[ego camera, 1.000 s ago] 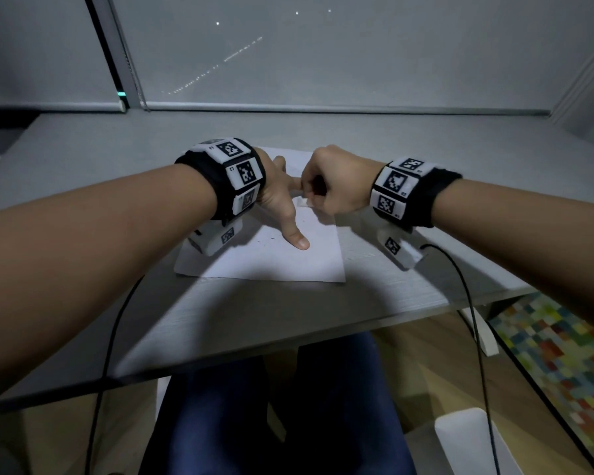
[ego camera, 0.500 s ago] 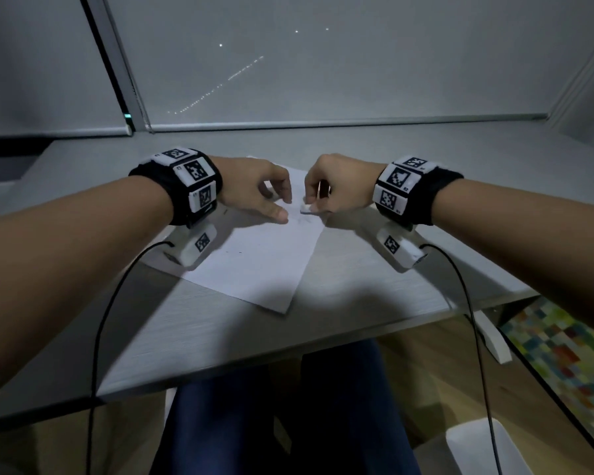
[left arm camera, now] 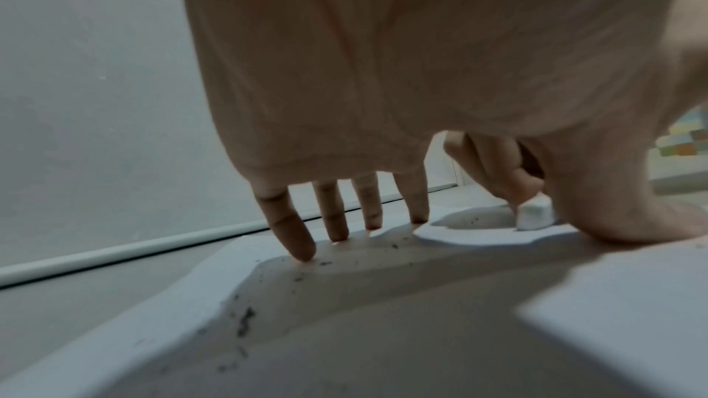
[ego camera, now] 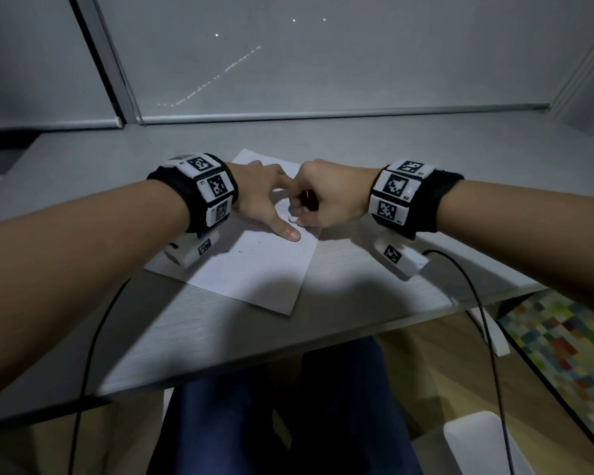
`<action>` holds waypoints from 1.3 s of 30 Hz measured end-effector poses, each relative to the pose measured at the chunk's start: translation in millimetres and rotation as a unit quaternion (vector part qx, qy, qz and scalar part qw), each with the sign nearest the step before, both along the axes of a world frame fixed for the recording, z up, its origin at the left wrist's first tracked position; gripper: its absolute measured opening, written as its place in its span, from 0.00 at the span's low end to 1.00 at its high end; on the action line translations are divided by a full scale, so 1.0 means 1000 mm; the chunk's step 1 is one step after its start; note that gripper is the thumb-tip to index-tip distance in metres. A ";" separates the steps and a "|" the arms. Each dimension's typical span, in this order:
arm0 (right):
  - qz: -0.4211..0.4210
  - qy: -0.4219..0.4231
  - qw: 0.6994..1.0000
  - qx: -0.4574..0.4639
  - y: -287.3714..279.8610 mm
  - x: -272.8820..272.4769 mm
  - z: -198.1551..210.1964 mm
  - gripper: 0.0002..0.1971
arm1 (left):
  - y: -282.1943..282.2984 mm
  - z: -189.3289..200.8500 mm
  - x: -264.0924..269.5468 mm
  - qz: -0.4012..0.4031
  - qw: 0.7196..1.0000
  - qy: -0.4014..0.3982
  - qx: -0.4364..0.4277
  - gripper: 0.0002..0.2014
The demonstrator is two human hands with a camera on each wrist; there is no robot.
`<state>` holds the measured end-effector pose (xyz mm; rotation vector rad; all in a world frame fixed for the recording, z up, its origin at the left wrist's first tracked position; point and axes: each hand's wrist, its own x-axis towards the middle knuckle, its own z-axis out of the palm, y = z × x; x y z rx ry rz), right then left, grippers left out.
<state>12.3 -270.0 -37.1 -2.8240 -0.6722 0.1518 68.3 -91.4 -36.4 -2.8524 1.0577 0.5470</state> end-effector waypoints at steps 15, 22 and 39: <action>-0.034 -0.015 0.999 -0.019 0.006 0.008 0.000 0.05 | -0.005 0.006 -0.002 0.015 0.998 -0.007 0.054 0.53; -0.094 -0.045 0.994 -0.028 0.001 0.026 0.002 0.04 | -0.007 0.005 0.001 0.016 0.998 -0.002 0.066 0.58; -0.070 -0.035 0.996 -0.037 -0.008 0.022 0.005 0.06 | -0.014 0.009 -0.002 0.011 0.995 -0.016 0.097 0.57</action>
